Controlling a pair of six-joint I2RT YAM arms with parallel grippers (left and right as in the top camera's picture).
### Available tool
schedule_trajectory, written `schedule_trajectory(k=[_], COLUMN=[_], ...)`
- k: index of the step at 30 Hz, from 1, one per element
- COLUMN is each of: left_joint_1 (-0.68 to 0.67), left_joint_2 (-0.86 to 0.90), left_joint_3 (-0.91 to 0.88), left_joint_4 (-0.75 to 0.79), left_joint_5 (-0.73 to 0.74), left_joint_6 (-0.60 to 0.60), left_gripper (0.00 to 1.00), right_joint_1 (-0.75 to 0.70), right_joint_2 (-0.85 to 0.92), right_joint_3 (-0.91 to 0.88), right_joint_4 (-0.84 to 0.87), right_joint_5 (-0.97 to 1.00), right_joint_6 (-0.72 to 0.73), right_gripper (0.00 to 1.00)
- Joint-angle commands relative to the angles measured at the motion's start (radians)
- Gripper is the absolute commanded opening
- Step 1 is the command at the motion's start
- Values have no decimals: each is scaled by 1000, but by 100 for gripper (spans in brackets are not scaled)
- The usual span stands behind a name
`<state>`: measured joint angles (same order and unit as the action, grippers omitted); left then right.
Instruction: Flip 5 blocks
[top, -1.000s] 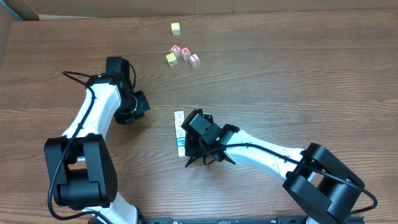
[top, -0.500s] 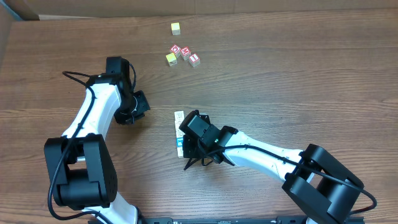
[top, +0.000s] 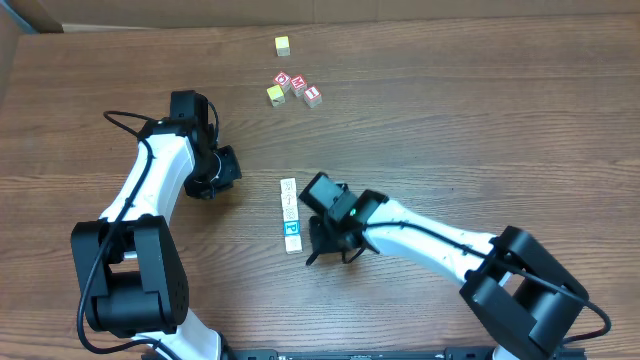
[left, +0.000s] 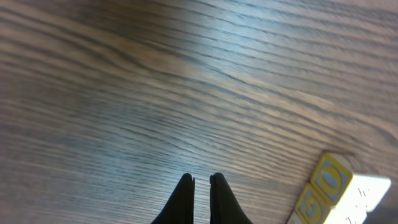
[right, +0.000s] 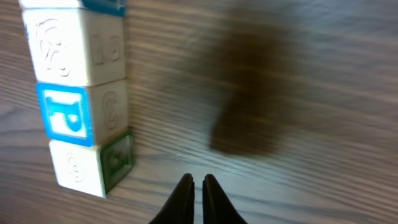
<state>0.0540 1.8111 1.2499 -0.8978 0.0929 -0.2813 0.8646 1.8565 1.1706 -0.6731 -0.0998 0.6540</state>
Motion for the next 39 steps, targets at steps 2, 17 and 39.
schedule_trajectory(k=[2,17,39], left_joint_1=[0,-2,-2], left_joint_2=[-38,-45,-45], left_joint_3=[15,15,15], left_joint_4=[3,16,16], left_joint_5=[85,54,54], left_joint_6=[133,147,147], left_gripper=[4,100,100], right_joint_1=[-93,-402,-451], right_joint_2=[-40,-41,-41], right_joint_3=[136,184,184], right_joint_4=[-95,-127,-122], right_joint_5=[21,20,20], right_joint_6=[-143,-426,-426], right_gripper=[15,100,100])
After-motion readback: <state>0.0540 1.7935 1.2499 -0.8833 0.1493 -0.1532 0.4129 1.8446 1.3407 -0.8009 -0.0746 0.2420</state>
